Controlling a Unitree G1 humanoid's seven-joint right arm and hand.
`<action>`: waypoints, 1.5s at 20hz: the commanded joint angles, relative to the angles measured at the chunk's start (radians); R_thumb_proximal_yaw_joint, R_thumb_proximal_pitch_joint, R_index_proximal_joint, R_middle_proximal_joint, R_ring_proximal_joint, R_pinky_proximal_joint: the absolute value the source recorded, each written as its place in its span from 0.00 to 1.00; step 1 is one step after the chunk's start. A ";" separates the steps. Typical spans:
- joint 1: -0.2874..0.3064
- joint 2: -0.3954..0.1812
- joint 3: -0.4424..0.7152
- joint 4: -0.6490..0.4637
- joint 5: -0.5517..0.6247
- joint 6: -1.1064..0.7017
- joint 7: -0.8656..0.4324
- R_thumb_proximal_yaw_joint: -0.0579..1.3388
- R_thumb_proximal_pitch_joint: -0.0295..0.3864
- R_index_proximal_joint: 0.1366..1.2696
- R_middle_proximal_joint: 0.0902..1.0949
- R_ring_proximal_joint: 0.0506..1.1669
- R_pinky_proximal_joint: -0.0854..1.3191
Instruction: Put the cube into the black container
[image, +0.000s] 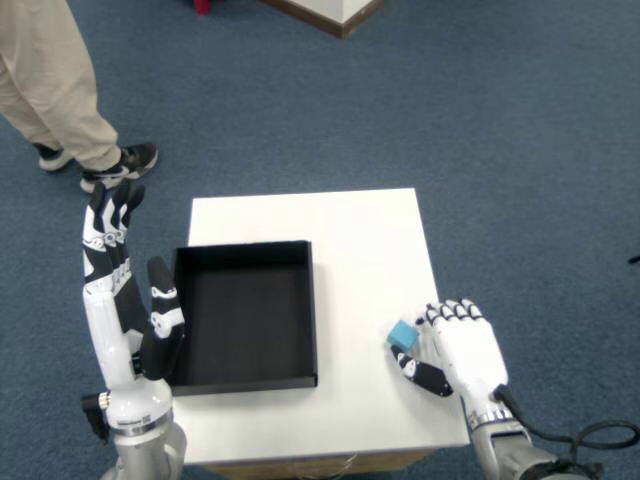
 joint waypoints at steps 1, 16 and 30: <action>-0.030 -0.023 -0.011 0.009 0.019 -0.028 -0.049 0.41 0.24 0.46 0.29 0.25 0.23; -0.009 -0.015 0.002 0.009 0.002 -0.026 -0.002 0.51 0.28 0.53 0.30 0.26 0.23; -0.026 0.015 0.010 0.006 -0.018 -0.039 -0.059 0.48 0.30 0.51 0.30 0.26 0.23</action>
